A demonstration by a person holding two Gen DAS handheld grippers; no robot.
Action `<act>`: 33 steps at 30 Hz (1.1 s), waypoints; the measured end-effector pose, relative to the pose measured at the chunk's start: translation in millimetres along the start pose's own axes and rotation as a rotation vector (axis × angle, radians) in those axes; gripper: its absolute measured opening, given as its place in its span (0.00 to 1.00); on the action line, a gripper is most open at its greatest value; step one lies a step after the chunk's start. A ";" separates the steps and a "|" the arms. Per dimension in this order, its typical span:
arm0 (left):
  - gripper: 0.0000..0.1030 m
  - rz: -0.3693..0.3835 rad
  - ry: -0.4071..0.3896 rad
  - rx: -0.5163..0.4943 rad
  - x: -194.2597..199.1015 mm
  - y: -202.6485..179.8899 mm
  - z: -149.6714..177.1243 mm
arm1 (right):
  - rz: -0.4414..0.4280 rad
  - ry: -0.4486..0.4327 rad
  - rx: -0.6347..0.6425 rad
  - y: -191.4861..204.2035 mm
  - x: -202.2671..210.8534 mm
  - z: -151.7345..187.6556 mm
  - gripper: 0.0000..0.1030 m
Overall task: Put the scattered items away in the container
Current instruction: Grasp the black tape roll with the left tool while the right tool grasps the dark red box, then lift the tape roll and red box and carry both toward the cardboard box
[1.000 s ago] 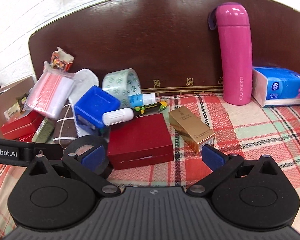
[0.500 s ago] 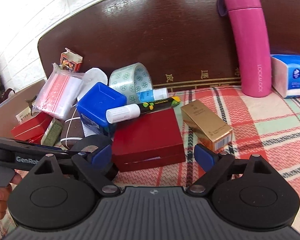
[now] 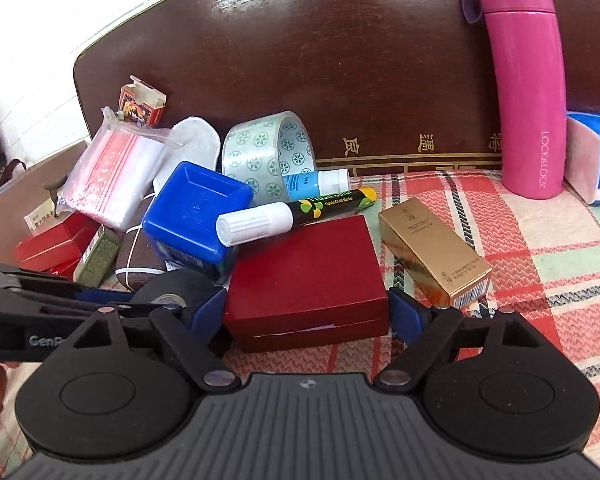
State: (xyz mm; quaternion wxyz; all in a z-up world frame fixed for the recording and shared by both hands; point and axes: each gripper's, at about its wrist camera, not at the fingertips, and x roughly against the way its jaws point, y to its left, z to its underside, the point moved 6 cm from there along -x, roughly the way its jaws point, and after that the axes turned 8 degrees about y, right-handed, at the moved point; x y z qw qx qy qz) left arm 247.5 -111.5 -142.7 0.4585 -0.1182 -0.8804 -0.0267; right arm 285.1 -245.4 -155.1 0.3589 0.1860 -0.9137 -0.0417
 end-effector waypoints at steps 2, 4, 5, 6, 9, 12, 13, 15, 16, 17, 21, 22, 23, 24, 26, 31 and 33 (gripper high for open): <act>0.26 0.000 -0.003 -0.008 1.9 -0.4 1.6 | 0.006 0.004 0.003 0.4 1.0 1.2 0.85; 0.26 0.013 0.002 0.005 4.4 2.4 3.2 | 0.010 0.009 0.003 0.8 2.6 2.3 0.84; 0.25 0.021 0.006 0.010 5.9 3.8 4.2 | 0.010 0.013 0.002 0.9 3.9 2.9 0.84; 0.25 0.024 0.010 0.011 8.4 5.0 5.6 | 0.010 0.018 0.002 0.8 5.4 3.9 0.84; 0.24 0.026 0.017 0.003 19.5 8.8 12.5 | 0.005 0.034 0.003 2.2 12.9 8.7 0.84; 0.22 0.030 0.028 -0.008 37.6 12.6 24.8 | -0.006 0.053 0.009 5.3 23.1 16.9 0.84; 0.22 0.032 0.039 -0.013 43.6 14.2 29.1 | -0.010 0.058 0.013 7.2 27.0 20.4 0.84; 0.22 0.020 0.033 -0.022 56.3 16.5 37.3 | -0.017 0.068 0.022 10.9 34.6 27.5 0.84; 0.22 0.015 0.039 -0.030 59.1 16.3 40.0 | -0.021 0.073 0.026 12.7 38.4 31.0 0.84; 0.22 0.010 0.036 -0.034 58.8 15.4 40.6 | -0.022 0.074 0.028 14.6 40.6 33.5 0.84; 0.25 -0.006 0.034 -0.043 55.5 12.4 39.8 | 0.002 0.070 0.048 21.5 42.2 35.9 0.85; 0.27 -0.009 0.037 -0.047 54.0 12.3 39.7 | 0.003 0.069 0.048 21.6 42.0 35.8 0.85; 0.27 -0.011 0.041 -0.051 52.5 12.2 39.6 | 0.003 0.068 0.048 21.5 41.7 35.7 0.85; 0.28 -0.014 0.044 -0.055 51.0 12.1 39.5 | 0.004 0.068 0.048 21.4 41.5 35.5 0.85; 0.30 -0.009 0.060 -0.044 43.7 13.2 38.3 | 0.005 0.067 0.049 21.3 41.1 35.2 0.85; 0.35 -0.018 0.062 -0.068 35.9 8.6 36.6 | 0.020 0.072 0.059 21.3 38.5 36.1 0.84; 0.38 -0.021 0.058 -0.075 34.4 7.1 36.0 | 0.022 0.075 0.061 21.8 38.1 37.0 0.84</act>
